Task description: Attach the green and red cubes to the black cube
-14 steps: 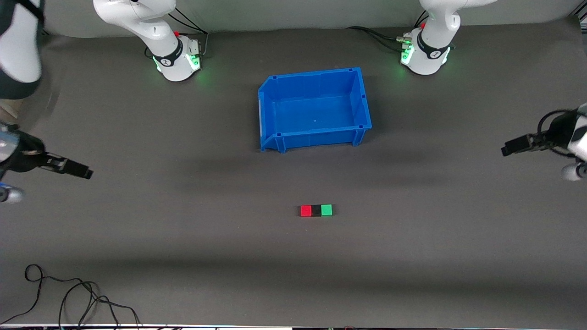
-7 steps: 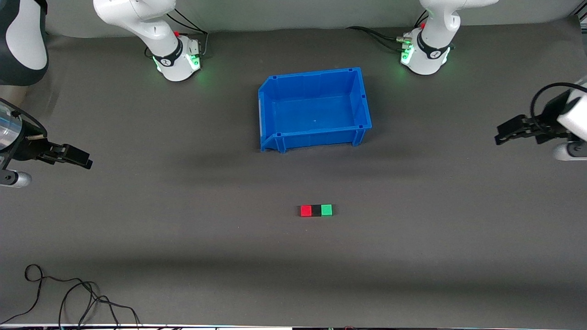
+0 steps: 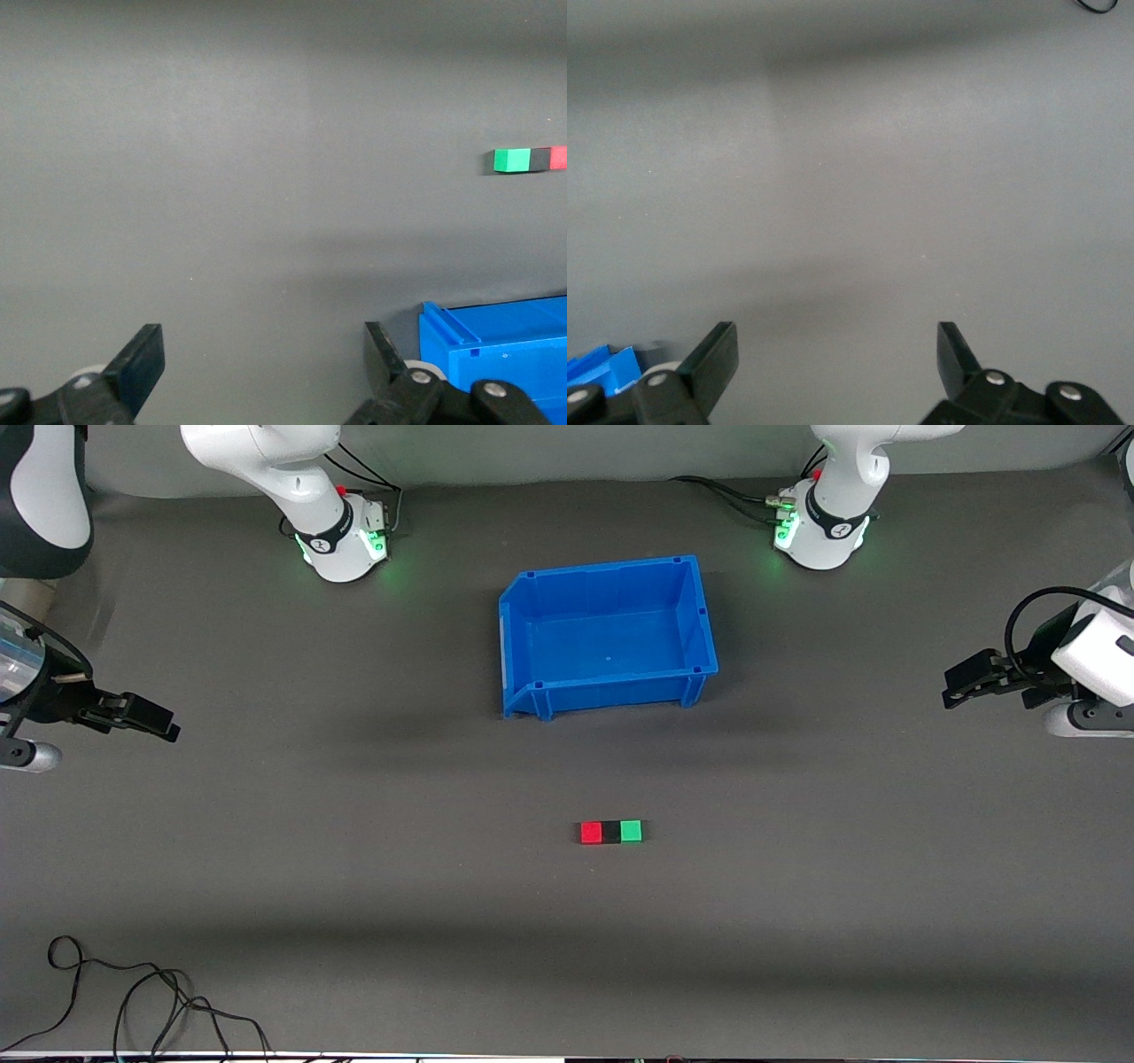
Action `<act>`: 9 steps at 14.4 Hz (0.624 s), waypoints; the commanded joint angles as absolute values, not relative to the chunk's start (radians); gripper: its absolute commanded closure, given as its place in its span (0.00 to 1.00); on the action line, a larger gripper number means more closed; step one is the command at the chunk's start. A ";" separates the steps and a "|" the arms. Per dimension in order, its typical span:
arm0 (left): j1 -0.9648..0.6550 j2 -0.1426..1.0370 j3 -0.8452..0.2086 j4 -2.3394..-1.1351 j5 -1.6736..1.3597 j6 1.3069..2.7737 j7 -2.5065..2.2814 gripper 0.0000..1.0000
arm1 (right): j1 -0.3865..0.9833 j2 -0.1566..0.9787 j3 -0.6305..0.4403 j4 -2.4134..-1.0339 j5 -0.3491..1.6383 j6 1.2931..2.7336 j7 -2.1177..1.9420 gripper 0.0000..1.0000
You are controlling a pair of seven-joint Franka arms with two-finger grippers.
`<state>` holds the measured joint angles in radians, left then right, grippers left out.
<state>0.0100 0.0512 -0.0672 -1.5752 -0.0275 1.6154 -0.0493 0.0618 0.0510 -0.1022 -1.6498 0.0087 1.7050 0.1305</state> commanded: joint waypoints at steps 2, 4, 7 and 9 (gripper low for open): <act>-0.055 0.031 -0.003 -1.586 0.002 1.623 -0.009 0.00 | 0.002 0.061 -0.038 -1.577 -0.012 1.654 0.117 0.01; -0.064 0.031 0.018 -1.586 -0.002 1.617 0.018 0.00 | 0.011 0.060 -0.041 -1.583 -0.012 1.651 0.115 0.00; -0.060 0.031 0.017 -1.575 -0.002 1.609 0.018 0.00 | 0.009 0.067 -0.043 -1.580 -0.012 1.634 0.109 0.00; -0.058 0.029 0.017 -1.575 -0.002 1.608 0.020 0.00 | 0.009 0.067 -0.043 -1.582 -0.012 1.632 0.109 0.01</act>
